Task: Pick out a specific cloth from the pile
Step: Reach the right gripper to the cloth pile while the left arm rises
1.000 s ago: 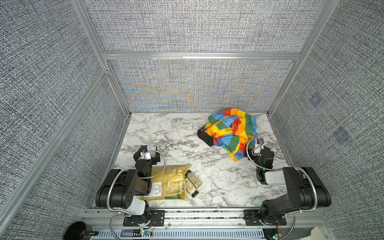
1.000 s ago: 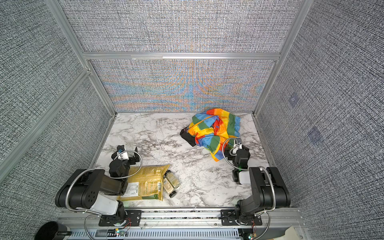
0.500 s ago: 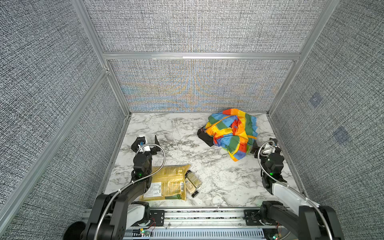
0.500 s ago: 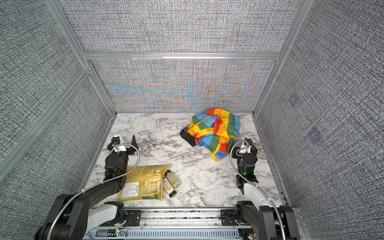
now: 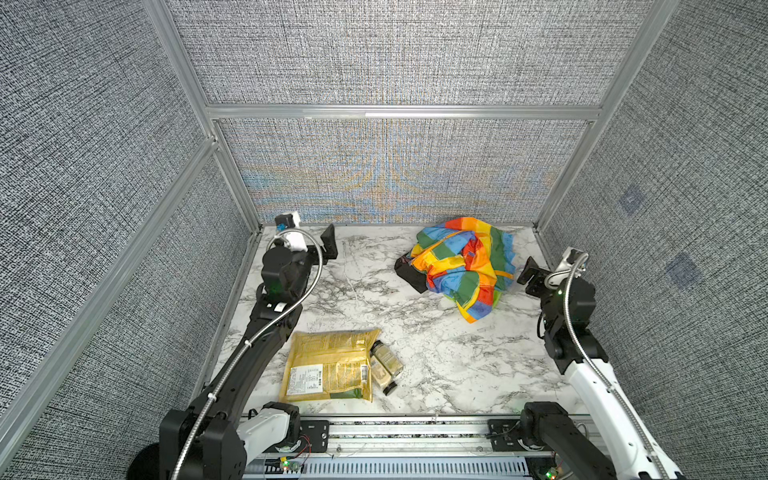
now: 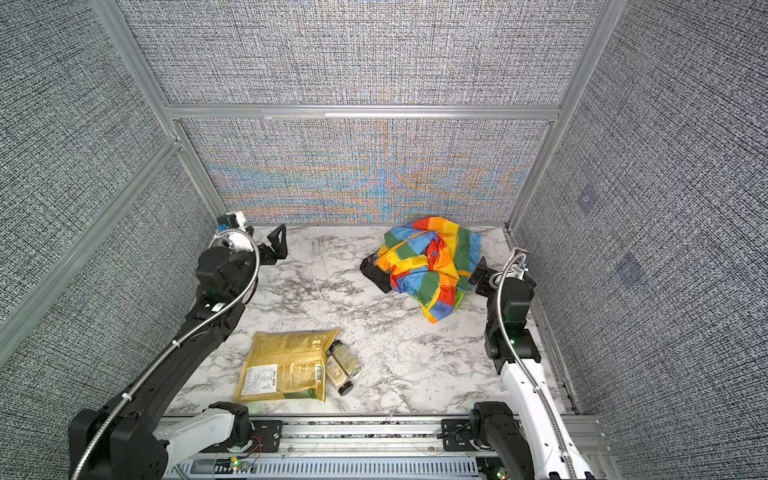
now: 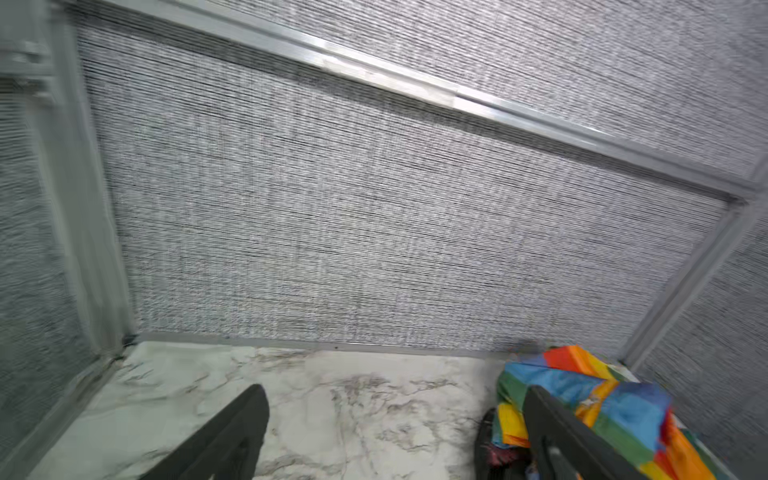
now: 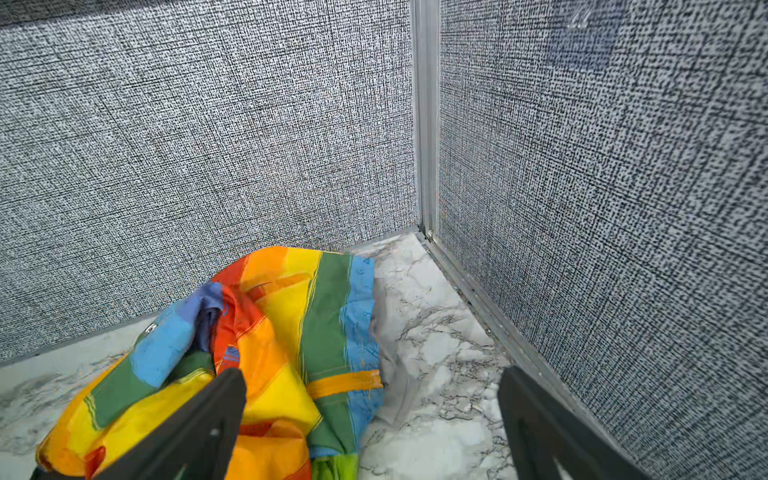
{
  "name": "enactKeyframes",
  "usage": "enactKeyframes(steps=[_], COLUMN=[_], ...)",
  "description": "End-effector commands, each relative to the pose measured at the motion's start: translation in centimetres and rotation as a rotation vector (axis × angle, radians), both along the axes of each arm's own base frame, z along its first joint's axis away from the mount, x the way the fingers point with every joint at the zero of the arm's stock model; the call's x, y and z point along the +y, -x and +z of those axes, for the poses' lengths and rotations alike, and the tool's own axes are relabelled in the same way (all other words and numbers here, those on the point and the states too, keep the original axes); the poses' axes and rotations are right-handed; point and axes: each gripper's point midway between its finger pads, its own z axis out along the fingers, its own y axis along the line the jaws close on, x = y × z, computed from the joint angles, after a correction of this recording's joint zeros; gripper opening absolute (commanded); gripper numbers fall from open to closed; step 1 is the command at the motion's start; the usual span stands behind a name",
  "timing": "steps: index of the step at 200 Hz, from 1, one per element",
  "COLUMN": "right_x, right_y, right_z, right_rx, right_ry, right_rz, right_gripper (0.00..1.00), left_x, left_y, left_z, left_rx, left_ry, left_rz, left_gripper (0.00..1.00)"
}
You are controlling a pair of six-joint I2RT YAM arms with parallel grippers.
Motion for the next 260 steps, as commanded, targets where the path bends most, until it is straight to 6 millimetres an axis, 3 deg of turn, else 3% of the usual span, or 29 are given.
enactKeyframes(steps=[1, 32, 47, 73, 76, 91, 114, 194, 227, 243, 260], right_x=[0.8, 3.2, 4.0, 5.8, 6.0, 7.0, 8.6, 14.3, 17.1, 18.1, 20.5], right_y=[-0.2, -1.8, -2.2, -3.0, -3.4, -4.2, -5.2, -6.4, -6.2, -6.1, -6.2], right_z=[-1.2, -1.7, -2.7, -5.1, -4.1, -4.9, -6.2, -14.3, -14.0, -12.6, -10.9], right_rx=[0.113, 0.166, 0.219, 0.310, 0.294, 0.334, 0.392, 0.682, 0.674, 0.637, 0.581], right_ry=[-0.073, -0.148, -0.178, -0.225, -0.230, -0.266, -0.309, -0.244, -0.126, -0.023, 0.003], right_rz=[0.029, 0.149, 0.187, 0.280, 0.291, 0.336, 0.404, 0.440, 0.433, 0.403, 0.450], right_gripper=[0.99, 0.99, 0.99, 0.99, 0.99, 0.99, 0.98, 0.98, 0.95, 0.87, 0.78], left_x=[-5.0, -7.5, -7.9, -9.4, -9.5, -10.0, -10.1, -9.5, -9.7, -9.7, -9.8], left_y=[-0.6, -2.2, -1.8, -0.3, -0.2, 0.1, -0.2, -0.3, -0.4, -0.4, -0.5], left_z=[-0.6, -1.7, -3.2, -3.5, -3.6, -3.7, -4.1, -4.3, -4.5, -4.6, -4.8], left_rx=[0.106, 0.162, 0.173, 0.184, 0.188, 0.194, 0.214, 0.205, 0.214, 0.216, 0.220], left_ry=[-0.021, -0.057, -0.063, -0.013, -0.002, 0.031, 0.033, -0.002, -0.004, -0.003, -0.005], left_rz=[-0.229, -0.341, -0.373, -0.488, -0.493, -0.526, -0.526, -0.488, -0.488, -0.488, -0.491], left_gripper=[0.99, 0.98, 0.97, 0.97, 0.98, 0.98, 0.98, 0.98, 0.98, 0.98, 0.98])
